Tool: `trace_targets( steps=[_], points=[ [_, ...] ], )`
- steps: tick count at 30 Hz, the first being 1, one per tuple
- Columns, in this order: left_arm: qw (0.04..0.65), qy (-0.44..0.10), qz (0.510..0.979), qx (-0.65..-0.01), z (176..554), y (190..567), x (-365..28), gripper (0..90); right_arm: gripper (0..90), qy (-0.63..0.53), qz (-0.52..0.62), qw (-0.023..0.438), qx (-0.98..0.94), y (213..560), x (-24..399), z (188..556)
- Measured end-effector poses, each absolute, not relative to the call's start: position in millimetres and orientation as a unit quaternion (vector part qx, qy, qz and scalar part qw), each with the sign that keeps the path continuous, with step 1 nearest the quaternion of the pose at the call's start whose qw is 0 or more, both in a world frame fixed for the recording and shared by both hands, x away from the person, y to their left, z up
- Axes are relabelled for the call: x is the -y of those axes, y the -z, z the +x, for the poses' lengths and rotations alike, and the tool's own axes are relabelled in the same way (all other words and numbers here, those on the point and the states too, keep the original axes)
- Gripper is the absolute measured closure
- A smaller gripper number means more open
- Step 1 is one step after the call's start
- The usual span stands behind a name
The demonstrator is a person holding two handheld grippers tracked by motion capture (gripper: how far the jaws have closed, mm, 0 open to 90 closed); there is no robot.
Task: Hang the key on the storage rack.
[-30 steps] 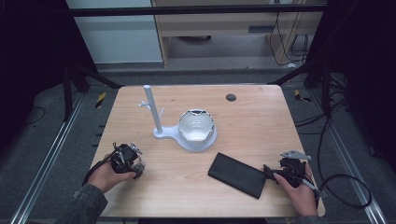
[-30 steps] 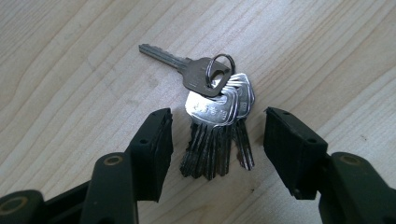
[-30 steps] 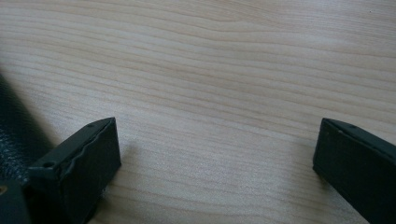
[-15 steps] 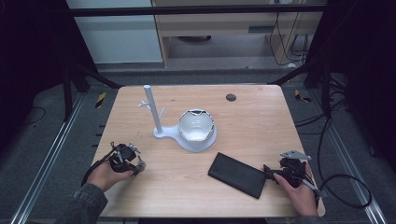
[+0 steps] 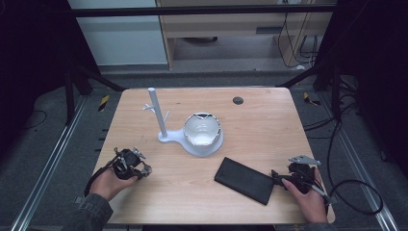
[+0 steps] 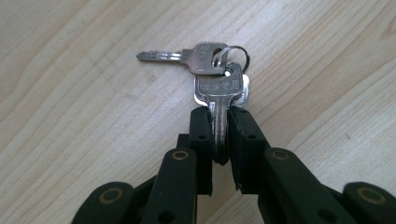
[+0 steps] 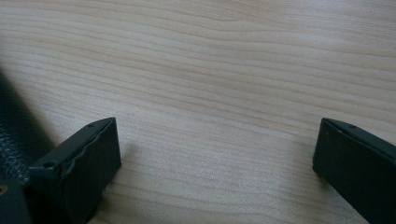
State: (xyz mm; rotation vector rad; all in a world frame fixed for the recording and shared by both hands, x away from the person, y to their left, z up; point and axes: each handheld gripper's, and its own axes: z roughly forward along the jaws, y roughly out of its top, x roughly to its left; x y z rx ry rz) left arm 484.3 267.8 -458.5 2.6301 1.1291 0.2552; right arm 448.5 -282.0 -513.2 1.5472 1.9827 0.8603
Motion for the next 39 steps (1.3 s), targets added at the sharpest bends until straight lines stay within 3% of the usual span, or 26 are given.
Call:
trace_targets(
  steps=[9, 13, 18, 22, 32, 39],
  points=[
    [0.114, -0.083, 0.913, -0.384, 483, 462, -268, 79.4, 1.4, -0.314, 0.564, 0.24, -0.725, 513, 282, 448],
    [0.117, -0.088, 0.914, -0.379, 483, 461, -266, 70.1, 1.4, -0.314, 0.564, 0.24, -0.725, 513, 282, 448],
    [0.109, -0.089, 0.917, -0.373, 484, 464, -261, 67.4, 1.5, -0.314, 0.565, 0.24, -0.725, 513, 282, 448],
    [0.097, -0.092, 0.919, -0.371, 486, 464, -260, 80.1, 1.7, -0.314, 0.564, 0.24, -0.725, 513, 282, 448],
    [0.115, -0.089, 0.916, -0.375, 484, 455, -259, 88.2, 2.1, -0.313, 0.564, 0.241, -0.725, 513, 282, 448],
    [0.125, -0.078, 0.916, -0.374, 485, 446, -263, 88.3, 2.2, -0.314, 0.563, 0.241, -0.725, 513, 282, 448]
  ],
)
